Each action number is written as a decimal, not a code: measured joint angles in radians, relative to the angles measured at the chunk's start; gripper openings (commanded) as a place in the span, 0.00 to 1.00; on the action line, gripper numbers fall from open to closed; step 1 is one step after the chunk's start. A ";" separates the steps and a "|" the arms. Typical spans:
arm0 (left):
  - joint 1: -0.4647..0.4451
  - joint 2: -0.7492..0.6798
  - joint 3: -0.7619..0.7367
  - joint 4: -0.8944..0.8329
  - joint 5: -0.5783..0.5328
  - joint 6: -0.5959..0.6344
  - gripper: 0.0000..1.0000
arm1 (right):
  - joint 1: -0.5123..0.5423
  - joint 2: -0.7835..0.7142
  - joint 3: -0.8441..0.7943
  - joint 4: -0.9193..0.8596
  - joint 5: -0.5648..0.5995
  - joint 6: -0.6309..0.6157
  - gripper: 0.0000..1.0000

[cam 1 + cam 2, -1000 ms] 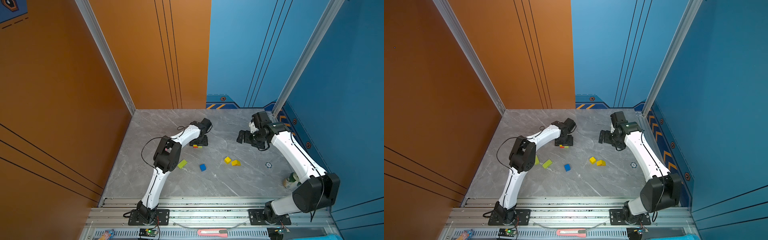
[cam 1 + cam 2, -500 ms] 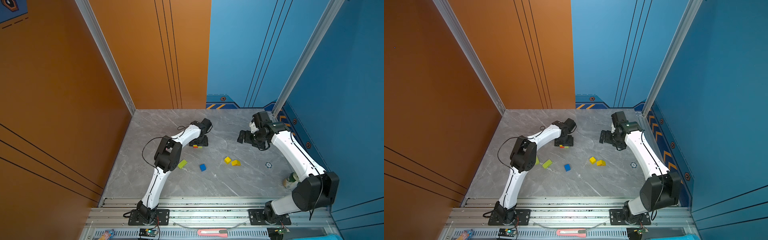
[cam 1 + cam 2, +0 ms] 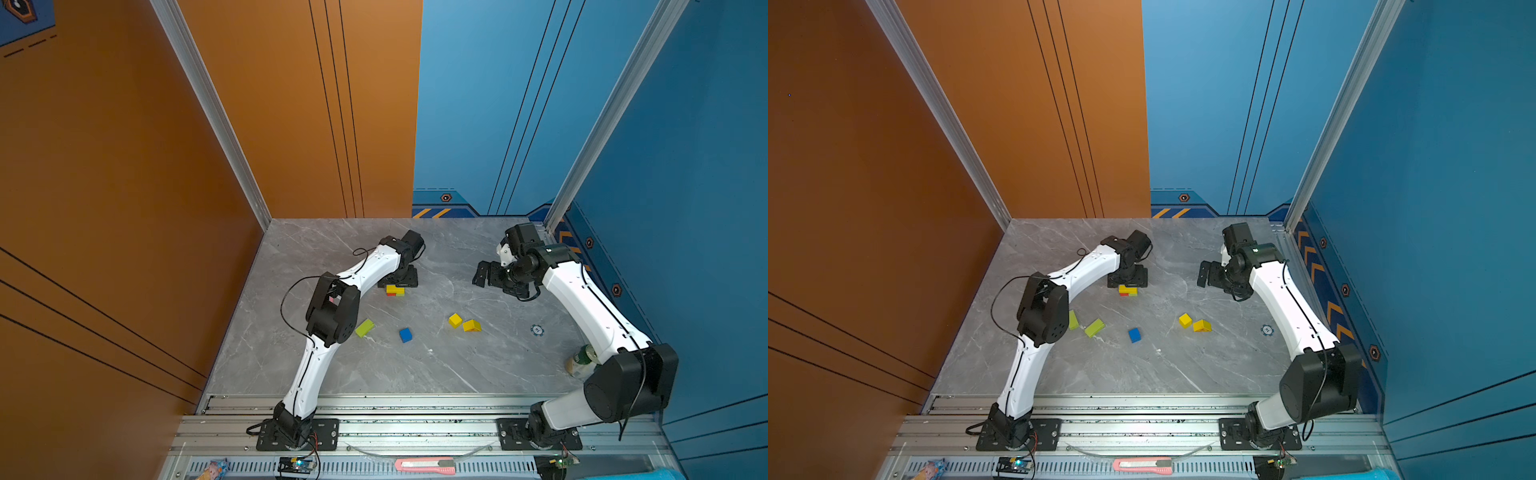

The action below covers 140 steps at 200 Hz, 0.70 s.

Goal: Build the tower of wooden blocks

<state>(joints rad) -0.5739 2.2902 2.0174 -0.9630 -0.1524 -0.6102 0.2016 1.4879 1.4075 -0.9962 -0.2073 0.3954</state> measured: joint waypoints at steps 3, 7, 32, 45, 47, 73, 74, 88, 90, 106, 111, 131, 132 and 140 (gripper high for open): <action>0.000 -0.004 0.000 0.000 0.000 0.000 0.85 | 0.000 0.000 0.000 0.000 -0.001 0.000 1.00; 0.001 -0.013 0.000 0.000 0.000 0.000 0.85 | 0.000 0.000 0.000 0.000 -0.002 0.000 1.00; 0.009 -0.080 0.000 -0.002 0.000 -0.002 0.91 | 0.000 -0.001 0.000 0.001 -0.003 0.000 1.00; 0.013 -0.122 -0.003 -0.002 -0.003 -0.003 0.95 | 0.000 -0.005 -0.003 0.002 -0.004 0.000 1.00; 0.013 -0.131 -0.004 -0.002 -0.003 -0.004 0.96 | 0.000 -0.005 -0.004 0.002 -0.005 0.000 1.00; 0.017 -0.245 -0.052 0.002 -0.029 -0.008 0.98 | 0.010 -0.019 -0.019 0.002 -0.010 0.000 1.00; 0.017 -0.251 -0.056 0.002 -0.030 -0.008 0.98 | 0.011 -0.020 -0.019 0.002 -0.010 0.000 1.00; 0.017 -0.319 -0.103 0.001 -0.050 -0.008 0.98 | 0.024 -0.029 -0.027 0.002 -0.014 0.000 1.00; 0.017 -0.327 -0.108 0.000 -0.053 -0.008 0.98 | 0.026 -0.031 -0.028 0.002 -0.015 0.000 1.00; 0.017 -0.393 -0.166 0.000 -0.080 -0.008 0.98 | 0.044 -0.043 -0.037 0.002 -0.019 0.000 1.00; 0.017 -0.414 -0.189 0.001 -0.088 -0.008 0.98 | 0.049 -0.046 -0.038 0.002 -0.019 0.000 1.00; 0.017 -0.489 -0.272 -0.003 -0.122 -0.008 0.98 | 0.077 -0.056 -0.039 0.002 -0.018 0.001 1.00; 0.017 -0.492 -0.277 -0.003 -0.124 -0.008 0.98 | 0.081 -0.056 -0.039 0.002 -0.018 0.001 1.00; 0.017 -0.516 -0.308 -0.004 -0.137 -0.008 0.98 | 0.096 -0.057 -0.039 0.002 -0.016 0.002 1.00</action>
<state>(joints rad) -0.5571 1.7744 1.7092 -0.9668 -0.2890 -0.6186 0.2974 1.4307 1.3689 -0.9943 -0.2237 0.3969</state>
